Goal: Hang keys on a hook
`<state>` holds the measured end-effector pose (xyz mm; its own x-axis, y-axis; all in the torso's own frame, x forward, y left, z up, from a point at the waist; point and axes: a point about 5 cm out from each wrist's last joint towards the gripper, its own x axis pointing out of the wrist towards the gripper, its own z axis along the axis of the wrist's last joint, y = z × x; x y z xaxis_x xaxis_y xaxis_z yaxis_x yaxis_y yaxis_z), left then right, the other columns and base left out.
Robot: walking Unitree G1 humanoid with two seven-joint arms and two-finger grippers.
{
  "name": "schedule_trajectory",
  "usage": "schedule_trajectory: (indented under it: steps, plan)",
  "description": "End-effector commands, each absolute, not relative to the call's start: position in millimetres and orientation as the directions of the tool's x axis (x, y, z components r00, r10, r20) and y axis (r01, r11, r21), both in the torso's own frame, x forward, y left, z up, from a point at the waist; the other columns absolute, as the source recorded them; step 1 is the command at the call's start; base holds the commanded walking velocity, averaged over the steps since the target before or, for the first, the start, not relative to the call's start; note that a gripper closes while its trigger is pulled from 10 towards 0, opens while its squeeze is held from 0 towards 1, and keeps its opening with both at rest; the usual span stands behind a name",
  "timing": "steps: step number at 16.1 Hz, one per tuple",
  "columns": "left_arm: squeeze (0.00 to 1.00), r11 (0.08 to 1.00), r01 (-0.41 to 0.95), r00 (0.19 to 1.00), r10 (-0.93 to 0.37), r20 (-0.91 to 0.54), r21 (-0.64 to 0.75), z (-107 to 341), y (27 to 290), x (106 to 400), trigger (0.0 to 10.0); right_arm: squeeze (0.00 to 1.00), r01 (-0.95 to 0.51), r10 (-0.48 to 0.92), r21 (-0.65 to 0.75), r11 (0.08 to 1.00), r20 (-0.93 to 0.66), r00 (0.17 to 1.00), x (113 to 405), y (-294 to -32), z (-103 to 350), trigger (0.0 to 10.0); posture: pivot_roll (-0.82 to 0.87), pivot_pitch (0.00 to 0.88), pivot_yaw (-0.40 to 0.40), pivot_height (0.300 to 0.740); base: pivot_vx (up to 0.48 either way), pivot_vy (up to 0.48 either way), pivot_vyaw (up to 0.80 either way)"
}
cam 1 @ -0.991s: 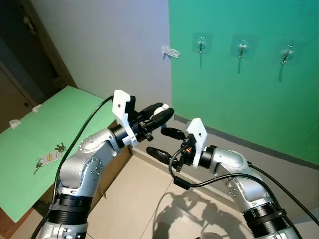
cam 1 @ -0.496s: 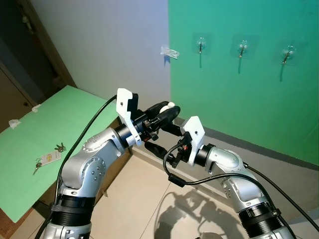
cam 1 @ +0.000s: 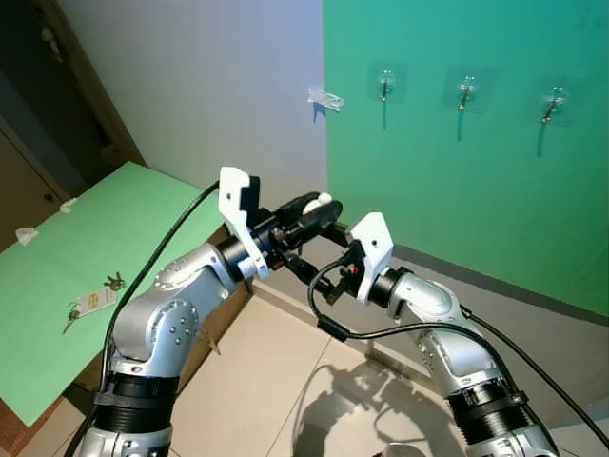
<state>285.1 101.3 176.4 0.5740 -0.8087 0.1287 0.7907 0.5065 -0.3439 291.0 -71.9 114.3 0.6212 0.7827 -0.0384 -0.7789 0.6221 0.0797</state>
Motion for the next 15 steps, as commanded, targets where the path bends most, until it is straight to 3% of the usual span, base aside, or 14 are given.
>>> schedule_trajectory:
  steps: [1, 7, 15]
  plan:
    - [0.0, 0.529, 0.786, 0.582, -0.807, 0.096, -0.322, 173.2, 102.7, 284.3, 0.0, 1.0, -0.772, 0.777, 0.105, 0.626, -0.006, 0.629, 293.2, -71.5, 120.4, 10.0, -0.25, 0.033, 0.127, 0.74, 0.0, 0.0, 0.0]
    - [0.0, 0.534, 0.783, 0.586, -0.805, 0.091, -0.318, 172.8, 103.5, 286.6, 0.0, 1.0, -0.778, 0.784, 0.129, 0.614, 0.009, 0.621, 289.8, -72.1, 123.5, 10.0, -0.26, 0.025, 0.131, 0.74, 0.0, 0.0, 0.0]
    - [0.0, 0.533, 0.782, 0.597, -0.789, 0.145, -0.322, 185.1, 98.1, 293.8, 0.0, 1.0, -0.731, 0.741, 0.195, 0.654, 0.033, 0.671, 294.6, -74.1, 125.5, 10.0, -0.26, 0.017, 0.13, 0.74, 0.0, 0.0, 0.0]
